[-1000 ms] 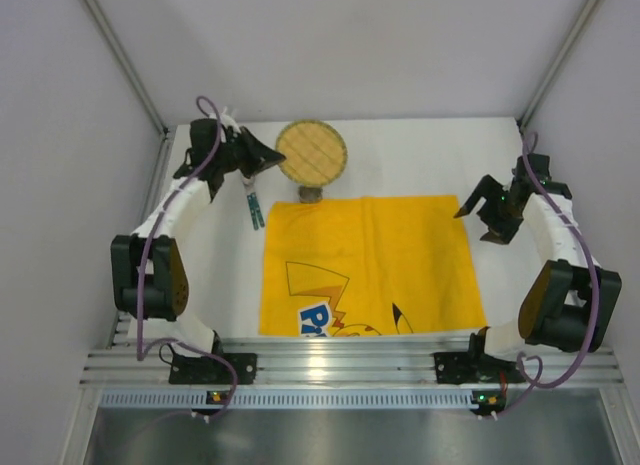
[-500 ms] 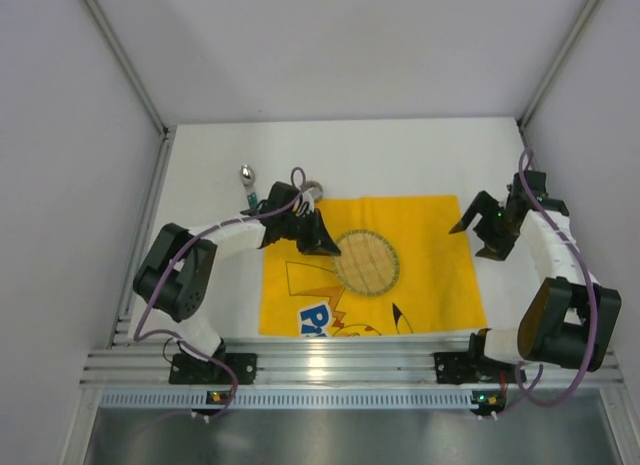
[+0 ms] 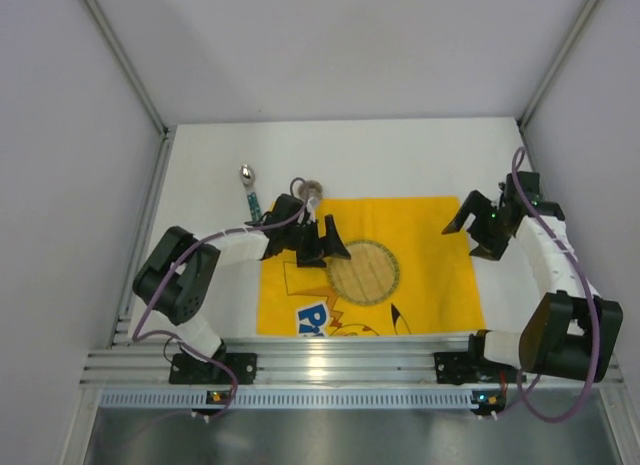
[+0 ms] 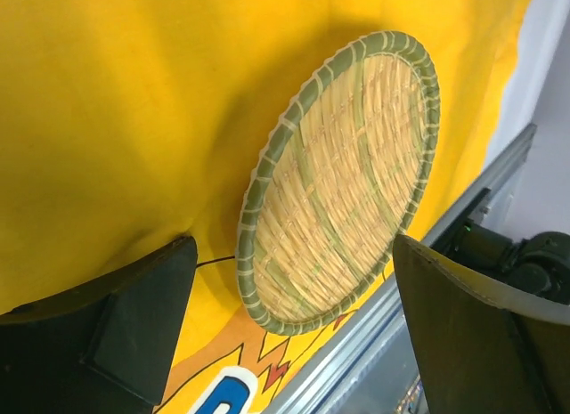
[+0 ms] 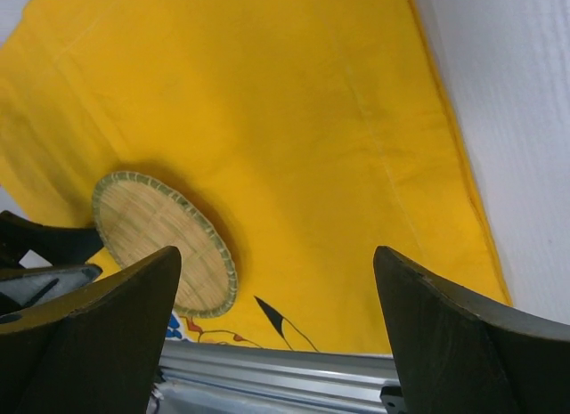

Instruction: Set the dinner table for one person

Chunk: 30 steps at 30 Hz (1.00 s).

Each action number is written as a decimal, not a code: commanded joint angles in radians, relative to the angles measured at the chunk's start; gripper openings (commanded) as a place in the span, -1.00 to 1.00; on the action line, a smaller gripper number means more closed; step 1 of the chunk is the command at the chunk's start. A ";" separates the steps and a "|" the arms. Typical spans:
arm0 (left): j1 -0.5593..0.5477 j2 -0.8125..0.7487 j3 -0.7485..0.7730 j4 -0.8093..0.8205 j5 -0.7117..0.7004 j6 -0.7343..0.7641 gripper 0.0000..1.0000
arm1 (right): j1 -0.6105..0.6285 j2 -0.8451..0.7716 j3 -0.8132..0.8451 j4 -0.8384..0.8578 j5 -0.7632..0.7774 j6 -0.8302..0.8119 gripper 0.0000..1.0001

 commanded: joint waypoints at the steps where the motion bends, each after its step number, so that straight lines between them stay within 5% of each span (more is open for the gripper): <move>1: 0.010 -0.063 -0.069 -0.121 -0.198 0.055 0.96 | 0.105 -0.013 0.099 0.042 -0.024 0.029 0.80; 10: 0.045 -0.261 -0.117 -0.267 -0.387 0.049 0.97 | 0.489 0.353 0.543 0.125 -0.099 0.081 0.85; 20: 0.062 -0.540 0.000 -0.505 -0.494 0.037 0.97 | 0.599 0.953 1.149 0.124 -0.184 0.131 0.84; 30: 0.073 -0.736 -0.066 -0.640 -0.568 0.029 0.96 | 0.684 1.209 1.343 0.163 -0.174 0.228 0.78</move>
